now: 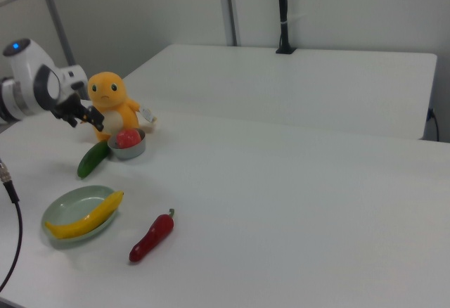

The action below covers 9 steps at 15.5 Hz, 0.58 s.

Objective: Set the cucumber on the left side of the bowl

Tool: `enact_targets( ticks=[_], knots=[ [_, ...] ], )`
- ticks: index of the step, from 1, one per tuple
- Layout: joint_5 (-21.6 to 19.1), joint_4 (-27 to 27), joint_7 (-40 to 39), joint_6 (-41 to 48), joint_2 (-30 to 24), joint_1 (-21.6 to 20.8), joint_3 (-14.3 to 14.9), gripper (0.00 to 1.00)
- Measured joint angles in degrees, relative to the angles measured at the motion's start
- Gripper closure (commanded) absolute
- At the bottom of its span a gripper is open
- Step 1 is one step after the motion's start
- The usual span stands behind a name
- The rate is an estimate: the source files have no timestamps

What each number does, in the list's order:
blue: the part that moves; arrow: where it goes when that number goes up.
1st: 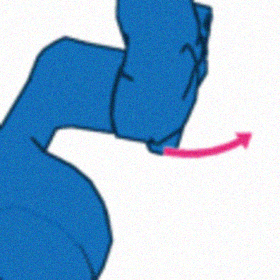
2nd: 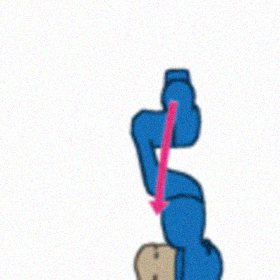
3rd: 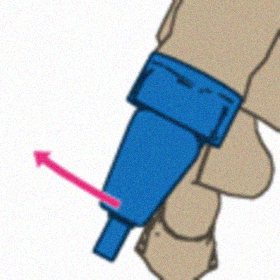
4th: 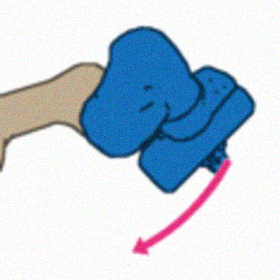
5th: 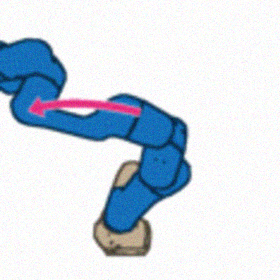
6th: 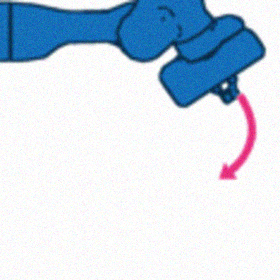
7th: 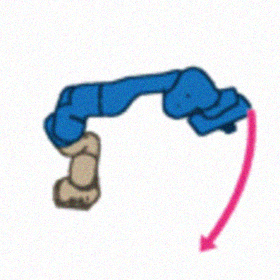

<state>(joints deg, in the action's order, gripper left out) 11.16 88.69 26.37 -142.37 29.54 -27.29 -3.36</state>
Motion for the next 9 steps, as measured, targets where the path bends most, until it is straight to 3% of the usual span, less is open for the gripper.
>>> enact_targets(
  ticks=[6, 9],
  knots=[
    [-0.1, 3.9, -2.5, 28.9, -16.2, 2.0, 0.0, 0.00],
    [-0.1, 6.7, -2.8, 37.0, -23.0, 5.1, 0.1, 0.00]
  ],
)
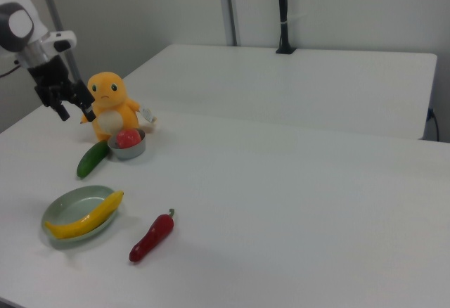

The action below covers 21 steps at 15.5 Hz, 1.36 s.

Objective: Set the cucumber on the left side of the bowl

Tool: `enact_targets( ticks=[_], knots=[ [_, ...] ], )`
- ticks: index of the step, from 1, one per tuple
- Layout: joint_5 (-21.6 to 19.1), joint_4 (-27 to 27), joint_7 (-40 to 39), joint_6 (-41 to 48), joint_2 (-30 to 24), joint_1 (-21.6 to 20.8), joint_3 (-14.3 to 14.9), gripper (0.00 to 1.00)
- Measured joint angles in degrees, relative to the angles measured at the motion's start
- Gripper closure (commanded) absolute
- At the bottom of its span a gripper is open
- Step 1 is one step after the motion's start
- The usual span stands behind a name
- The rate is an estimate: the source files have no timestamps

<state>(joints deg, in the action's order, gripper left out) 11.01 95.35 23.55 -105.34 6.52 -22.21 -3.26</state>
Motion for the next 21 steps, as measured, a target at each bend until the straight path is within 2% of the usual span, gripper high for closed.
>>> enact_targets(
  ticks=[1, 4, 5, 7, 9, 18, 21],
  knots=[
    [-0.4, 1.7, -0.6, 1.4, -3.2, 2.5, 0.1, 0.00],
    [-1.1, 3.6, -5.7, 2.4, -6.8, 8.0, 0.6, 0.00],
    [-2.3, 3.7, -8.0, 2.4, -7.1, 9.6, 1.6, 0.00],
    [-8.1, 3.5, -11.8, 2.0, -7.2, 11.3, 6.2, 0.00],
    [-9.6, 3.2, -12.2, 1.3, -7.2, 11.5, 7.9, 0.00],
    [-9.7, 2.5, -13.5, 1.3, -5.7, 11.8, 8.4, 0.00],
    [-9.8, 2.1, -16.2, 1.3, -4.6, 13.5, 6.4, 0.00]
  ],
)
